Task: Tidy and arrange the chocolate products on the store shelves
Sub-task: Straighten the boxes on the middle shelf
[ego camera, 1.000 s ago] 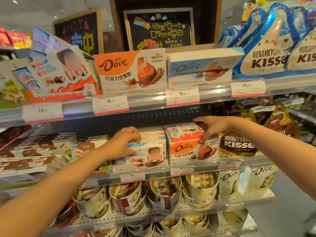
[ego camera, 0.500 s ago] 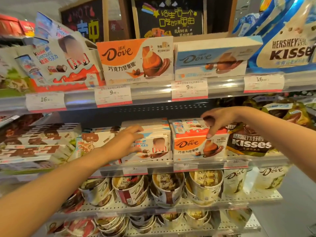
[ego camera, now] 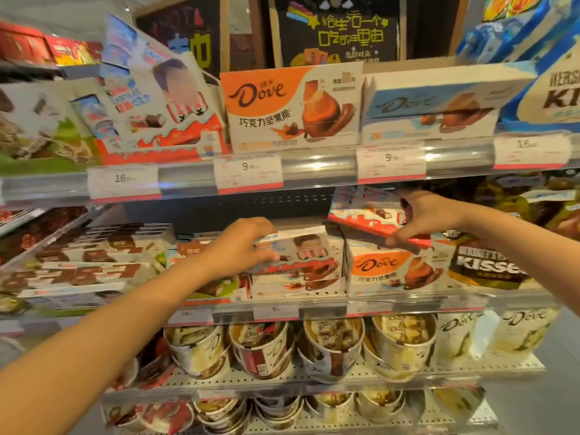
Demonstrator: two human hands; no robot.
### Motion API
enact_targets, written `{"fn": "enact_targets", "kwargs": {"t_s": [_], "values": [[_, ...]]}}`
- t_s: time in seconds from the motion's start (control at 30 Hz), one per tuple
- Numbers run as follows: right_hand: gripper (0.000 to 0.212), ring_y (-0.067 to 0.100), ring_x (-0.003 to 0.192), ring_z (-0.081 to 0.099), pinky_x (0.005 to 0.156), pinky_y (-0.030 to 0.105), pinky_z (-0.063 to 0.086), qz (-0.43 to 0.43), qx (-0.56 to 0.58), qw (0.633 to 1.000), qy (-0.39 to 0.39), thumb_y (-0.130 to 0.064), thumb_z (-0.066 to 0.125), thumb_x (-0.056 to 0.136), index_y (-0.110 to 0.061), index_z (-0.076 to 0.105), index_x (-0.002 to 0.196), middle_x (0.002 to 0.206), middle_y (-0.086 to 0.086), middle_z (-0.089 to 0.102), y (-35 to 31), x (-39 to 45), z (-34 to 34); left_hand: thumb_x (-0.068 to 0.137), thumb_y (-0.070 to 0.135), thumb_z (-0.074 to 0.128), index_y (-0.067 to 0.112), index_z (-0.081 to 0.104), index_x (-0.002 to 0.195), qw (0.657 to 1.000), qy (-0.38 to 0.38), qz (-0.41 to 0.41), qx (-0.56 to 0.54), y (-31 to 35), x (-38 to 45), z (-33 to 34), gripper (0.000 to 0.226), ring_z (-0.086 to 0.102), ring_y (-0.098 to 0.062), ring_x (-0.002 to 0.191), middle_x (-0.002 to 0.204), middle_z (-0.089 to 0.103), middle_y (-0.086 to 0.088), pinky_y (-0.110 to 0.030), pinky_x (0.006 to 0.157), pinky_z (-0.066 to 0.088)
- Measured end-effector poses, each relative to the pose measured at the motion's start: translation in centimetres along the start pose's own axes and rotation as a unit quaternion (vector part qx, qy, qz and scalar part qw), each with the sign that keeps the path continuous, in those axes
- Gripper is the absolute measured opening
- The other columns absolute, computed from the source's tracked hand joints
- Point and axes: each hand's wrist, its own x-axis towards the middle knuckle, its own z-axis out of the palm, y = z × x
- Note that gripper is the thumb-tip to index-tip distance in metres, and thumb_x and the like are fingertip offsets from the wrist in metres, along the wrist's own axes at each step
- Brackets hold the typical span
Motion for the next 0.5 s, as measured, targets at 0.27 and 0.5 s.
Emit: {"fn": "enact_targets", "kwargs": {"t_s": [0.27,0.5], "values": [[0.089,0.014,0.115,0.048,0.094,0.022,0.035,-0.039,0.087,0.993,0.069,-0.055,0.076,0.062,-0.02,0.04,0.136,0.121,-0.007,0.047,-8.2,1.5,4.3,0.082,0.032,0.063,0.009,0.063,0.097,0.994,0.02,0.024,-0.102,-3.7,-5.0,-6.6,0.027,0.062,-0.006,0.083,0.092,0.066,-0.001,-0.023,0.067,0.049],[0.053,0.02,0.078,0.054,0.061,0.032,0.037,-0.11,-0.123,0.978,0.13,-0.059,0.055,0.077,-0.012,0.052,0.101,0.082,-0.006,0.054,-18.1,3.4,9.0,0.078,0.047,0.067,0.025,0.069,0.089,0.993,-0.053,0.042,-0.096,-9.8,-10.3,-9.4,0.025,0.055,-0.002,0.102,0.112,0.056,0.007,-0.021,0.08,0.046]]}}
